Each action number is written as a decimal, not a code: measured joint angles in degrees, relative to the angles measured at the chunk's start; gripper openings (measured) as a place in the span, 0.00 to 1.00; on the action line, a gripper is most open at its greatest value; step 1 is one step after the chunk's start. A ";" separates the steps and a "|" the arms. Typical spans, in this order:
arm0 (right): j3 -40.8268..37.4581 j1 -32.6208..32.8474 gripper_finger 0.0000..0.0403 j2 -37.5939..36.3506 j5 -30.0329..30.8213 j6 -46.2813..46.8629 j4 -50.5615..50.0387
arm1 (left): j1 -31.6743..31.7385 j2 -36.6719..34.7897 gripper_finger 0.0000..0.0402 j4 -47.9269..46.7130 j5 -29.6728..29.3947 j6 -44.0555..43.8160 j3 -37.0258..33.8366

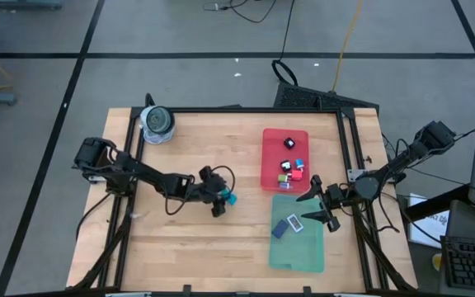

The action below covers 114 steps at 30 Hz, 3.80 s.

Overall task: Pick & Place Office items
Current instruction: Put the blue digital clock into the green bin

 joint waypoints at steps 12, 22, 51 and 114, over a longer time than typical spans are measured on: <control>0.00 -0.01 0.60 0.00 0.00 -0.15 -0.26 | 0.76 -0.04 0.86 -0.36 11.48 24.61 0.07; 0.02 -0.01 0.60 0.02 -0.04 -0.05 -0.22 | 3.72 4.85 0.77 0.47 13.72 22.85 0.28; 0.04 0.01 0.60 0.02 -0.13 0.00 0.04 | 3.95 9.78 0.52 5.18 3.37 -1.96 0.04; 0.04 -0.01 0.60 0.02 0.00 -0.02 -0.68 | -2.83 -3.83 0.60 -27.74 14.58 -8.37 0.17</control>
